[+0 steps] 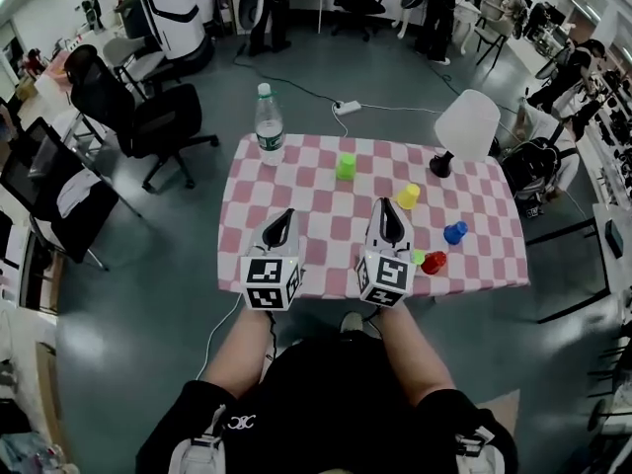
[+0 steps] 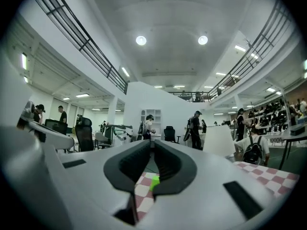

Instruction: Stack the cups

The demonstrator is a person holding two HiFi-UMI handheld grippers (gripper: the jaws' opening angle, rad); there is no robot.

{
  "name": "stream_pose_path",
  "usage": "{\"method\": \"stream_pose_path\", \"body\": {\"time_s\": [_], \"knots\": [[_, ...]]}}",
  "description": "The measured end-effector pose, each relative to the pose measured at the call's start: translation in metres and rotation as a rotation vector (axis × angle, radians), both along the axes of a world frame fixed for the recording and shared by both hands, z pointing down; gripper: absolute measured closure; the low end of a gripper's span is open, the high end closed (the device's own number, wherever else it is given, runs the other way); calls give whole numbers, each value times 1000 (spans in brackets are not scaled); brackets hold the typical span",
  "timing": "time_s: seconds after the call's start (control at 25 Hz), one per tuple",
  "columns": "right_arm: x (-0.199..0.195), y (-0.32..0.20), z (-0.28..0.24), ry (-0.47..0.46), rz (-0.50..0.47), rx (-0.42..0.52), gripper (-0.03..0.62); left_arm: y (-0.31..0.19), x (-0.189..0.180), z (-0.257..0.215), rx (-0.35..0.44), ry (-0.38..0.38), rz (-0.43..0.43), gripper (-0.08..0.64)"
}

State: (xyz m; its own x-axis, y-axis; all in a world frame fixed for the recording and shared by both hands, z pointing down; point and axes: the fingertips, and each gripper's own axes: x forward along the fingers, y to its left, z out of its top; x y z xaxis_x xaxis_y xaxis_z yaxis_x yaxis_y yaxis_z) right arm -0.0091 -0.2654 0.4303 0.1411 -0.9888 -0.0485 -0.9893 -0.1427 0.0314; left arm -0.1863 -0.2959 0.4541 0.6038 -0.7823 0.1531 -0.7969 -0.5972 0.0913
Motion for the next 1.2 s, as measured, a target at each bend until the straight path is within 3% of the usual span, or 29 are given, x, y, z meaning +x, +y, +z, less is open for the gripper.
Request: {"method": "stream_pose_path", "body": {"time_s": [0.04,0.12,0.48,0.84,1.2], "knots": [[-8,-3,-1,-2,-32,11,540,-1,-4,1,-1,1,-7,545],[-21,-10,-2,-13,-90,25,331,-2,-11,1,-2,2,-19,545],[-30,-60,26,-5,-98,-32,182,-13,-38,12,-23,-34,-72,545],[-14,-140,79,-40,-43,-137,150,-46,-53,20,-35,-64,-121,545],[13,-212,170,-77,8,-314,149,-100,-59,40,-82,-90,-162,545]]}}
